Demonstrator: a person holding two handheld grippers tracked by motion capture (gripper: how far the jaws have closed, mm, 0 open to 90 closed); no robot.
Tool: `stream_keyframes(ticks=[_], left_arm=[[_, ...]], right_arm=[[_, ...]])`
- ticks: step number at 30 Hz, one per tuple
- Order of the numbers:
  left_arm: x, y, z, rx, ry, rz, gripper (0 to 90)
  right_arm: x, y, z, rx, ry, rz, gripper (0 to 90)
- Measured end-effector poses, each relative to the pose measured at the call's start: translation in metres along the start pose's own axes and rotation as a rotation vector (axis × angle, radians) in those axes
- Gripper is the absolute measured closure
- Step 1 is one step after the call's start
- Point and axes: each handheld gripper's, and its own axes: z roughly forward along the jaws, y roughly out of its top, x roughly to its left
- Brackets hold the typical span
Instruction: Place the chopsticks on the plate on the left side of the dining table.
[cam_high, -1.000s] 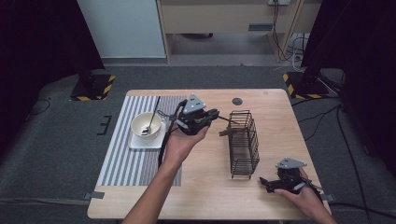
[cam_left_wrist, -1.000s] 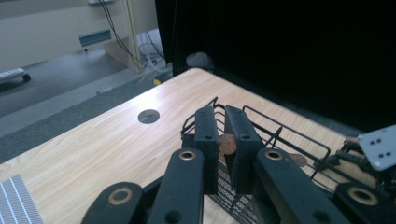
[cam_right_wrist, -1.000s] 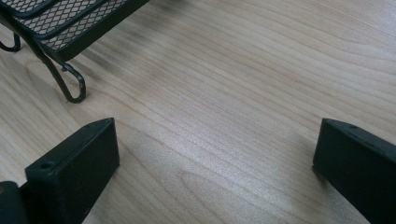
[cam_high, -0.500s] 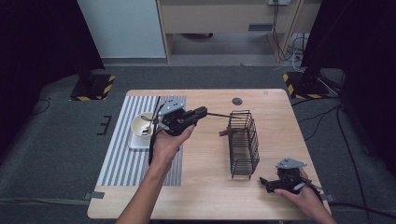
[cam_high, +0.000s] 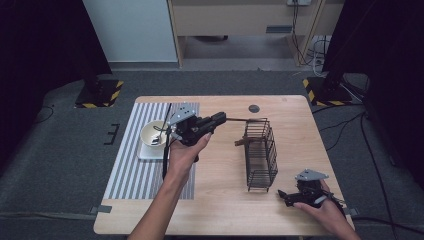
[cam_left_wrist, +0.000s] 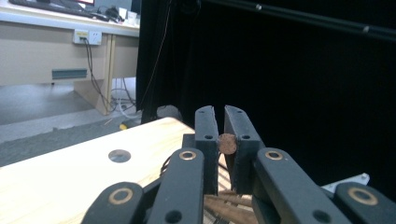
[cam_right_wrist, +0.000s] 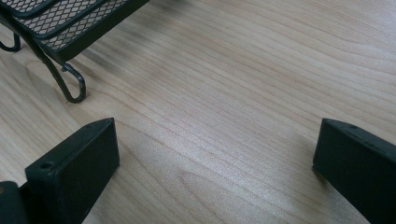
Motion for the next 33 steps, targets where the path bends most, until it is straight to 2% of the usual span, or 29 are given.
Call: stream_keyframes(ticks=[5,9,11,16,23,31,33], left_arm=[[0.001,-0.002,0.002,-0.038,0.035,-0.017,83.9],[0.000,-0.002,-0.003,-0.053,0.082,0.006,83.9],[0.002,-0.003,-0.008,-0.076,0.101,-0.010,83.9],[0.009,-0.004,-0.014,-0.082,0.124,-0.025,83.9],[0.026,-0.012,-0.031,-0.090,0.171,-0.055,83.9],[0.044,-0.023,-0.063,-0.093,0.254,-0.062,84.0],[0.045,-0.025,-0.067,-0.091,0.260,-0.063,84.0]], right_arm=[[0.000,0.000,0.000,0.000,0.000,-0.001,0.2],[0.000,0.000,0.000,0.000,0.000,-0.001,0.2],[0.000,0.000,0.000,0.000,0.000,-0.001,0.2],[0.000,0.000,0.000,0.000,0.000,-0.001,0.2],[0.000,0.000,0.000,0.000,0.000,-0.001,0.2],[0.000,0.000,0.000,0.001,-0.001,-0.001,0.2],[0.000,0.000,0.000,0.000,0.000,0.000,0.2]])
